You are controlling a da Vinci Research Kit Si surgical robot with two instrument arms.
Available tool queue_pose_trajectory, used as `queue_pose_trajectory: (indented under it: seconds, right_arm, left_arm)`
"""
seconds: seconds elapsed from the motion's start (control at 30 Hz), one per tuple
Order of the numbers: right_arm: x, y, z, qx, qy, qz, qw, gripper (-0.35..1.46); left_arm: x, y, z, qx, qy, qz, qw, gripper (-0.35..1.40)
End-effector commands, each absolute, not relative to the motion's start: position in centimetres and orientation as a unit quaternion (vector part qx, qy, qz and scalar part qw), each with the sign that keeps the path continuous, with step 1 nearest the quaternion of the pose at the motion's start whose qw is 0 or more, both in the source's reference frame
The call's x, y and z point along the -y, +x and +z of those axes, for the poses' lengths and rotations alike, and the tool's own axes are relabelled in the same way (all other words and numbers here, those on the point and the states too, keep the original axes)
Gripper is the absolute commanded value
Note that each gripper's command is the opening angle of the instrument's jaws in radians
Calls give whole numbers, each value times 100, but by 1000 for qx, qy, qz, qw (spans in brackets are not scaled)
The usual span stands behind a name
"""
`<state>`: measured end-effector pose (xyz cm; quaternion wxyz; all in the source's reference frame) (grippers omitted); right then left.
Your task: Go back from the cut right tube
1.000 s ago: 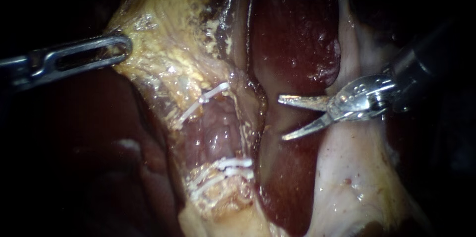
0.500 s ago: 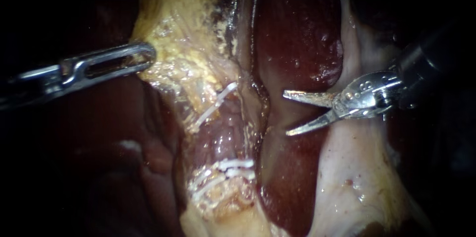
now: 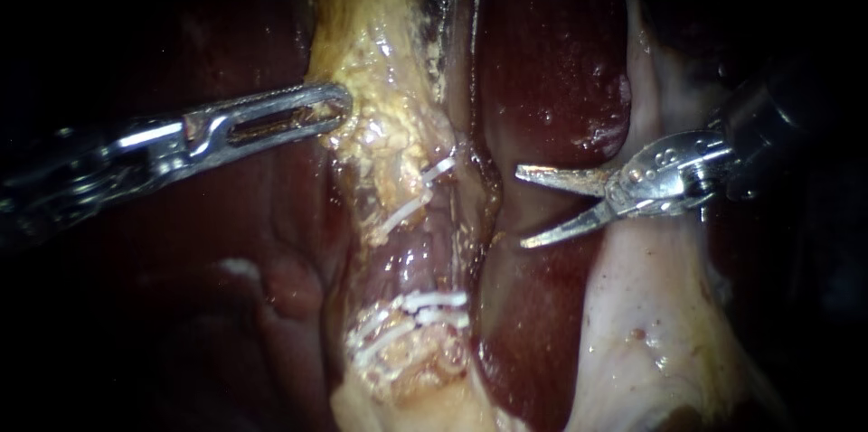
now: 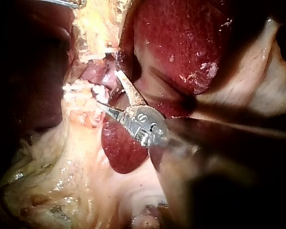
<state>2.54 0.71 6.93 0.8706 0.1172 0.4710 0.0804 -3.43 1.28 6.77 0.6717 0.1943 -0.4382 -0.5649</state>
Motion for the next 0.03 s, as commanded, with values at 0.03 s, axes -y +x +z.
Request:
queue_pose_trajectory:
  seconds: [0.03]
  right_arm:
    - [-71, 254, 692, -471, 117, 80, 871, 143]
  left_arm:
    - [-128, -343, 677, 438, 194, -565, 672, -35]
